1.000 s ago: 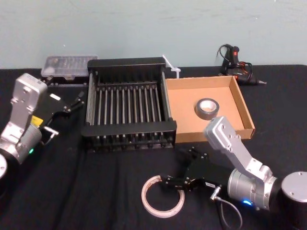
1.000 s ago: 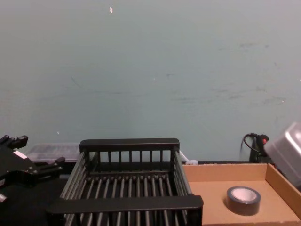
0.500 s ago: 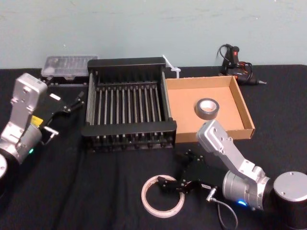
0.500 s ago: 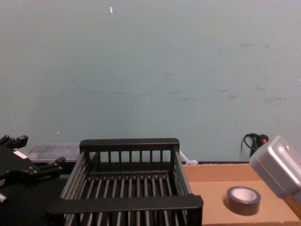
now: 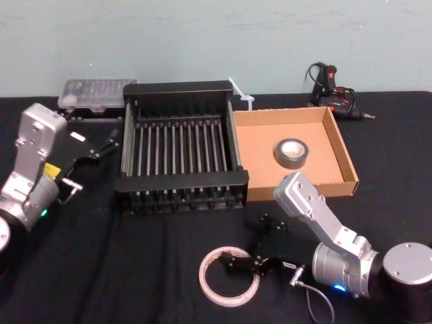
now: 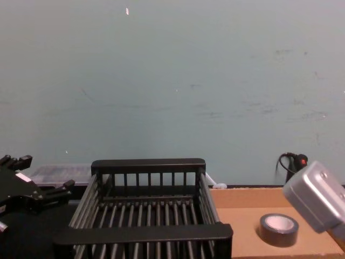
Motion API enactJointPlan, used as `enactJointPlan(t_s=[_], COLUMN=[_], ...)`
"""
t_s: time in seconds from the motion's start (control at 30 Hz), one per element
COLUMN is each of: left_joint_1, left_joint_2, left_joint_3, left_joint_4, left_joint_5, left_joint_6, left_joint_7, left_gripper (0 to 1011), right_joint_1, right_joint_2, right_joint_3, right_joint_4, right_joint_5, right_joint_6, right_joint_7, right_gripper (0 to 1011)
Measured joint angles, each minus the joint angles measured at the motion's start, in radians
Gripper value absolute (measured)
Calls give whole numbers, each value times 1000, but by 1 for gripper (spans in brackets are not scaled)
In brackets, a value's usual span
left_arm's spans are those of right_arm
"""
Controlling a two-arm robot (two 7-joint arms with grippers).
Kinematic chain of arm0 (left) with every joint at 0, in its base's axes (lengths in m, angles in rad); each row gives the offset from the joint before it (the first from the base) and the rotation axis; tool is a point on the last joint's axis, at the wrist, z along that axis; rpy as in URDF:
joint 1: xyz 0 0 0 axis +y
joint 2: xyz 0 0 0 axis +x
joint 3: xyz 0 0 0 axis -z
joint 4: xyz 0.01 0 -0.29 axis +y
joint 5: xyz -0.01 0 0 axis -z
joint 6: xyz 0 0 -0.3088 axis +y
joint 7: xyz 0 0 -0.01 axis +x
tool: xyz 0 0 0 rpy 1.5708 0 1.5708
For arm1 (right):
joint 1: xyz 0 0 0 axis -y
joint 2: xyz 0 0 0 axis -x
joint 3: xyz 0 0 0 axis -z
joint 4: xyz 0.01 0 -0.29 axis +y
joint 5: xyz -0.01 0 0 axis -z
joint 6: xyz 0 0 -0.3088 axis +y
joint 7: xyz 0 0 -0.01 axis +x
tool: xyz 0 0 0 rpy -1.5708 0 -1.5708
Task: Pick up the white tape and place it into the black box , Pick up the silver tape and place it into the brown box.
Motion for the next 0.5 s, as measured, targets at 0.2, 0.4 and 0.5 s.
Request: enactJointPlan(t_s=[0.2, 0.4, 0.5], left_joint_1=[0, 0, 0], left_joint_2=[0, 0, 0], left_joint_3=[0, 0, 0], left_joint_4=[0, 0, 0], left_joint_5=[0, 0, 0], left_joint_6=[0, 0, 0], left_joint_7=[0, 0, 0], left_gripper=[1001, 1001, 1001], right_joint_1=[-1, -5, -6], right_joint_2=[-1, 1, 2], right_joint_3=[2, 5, 6], right_joint_4=[2, -2, -2], right_joint_5=[-2, -5, -7], right_joint_6=[1, 2, 2], right_joint_7=[2, 2, 3], right_gripper=[1002, 1002, 1002])
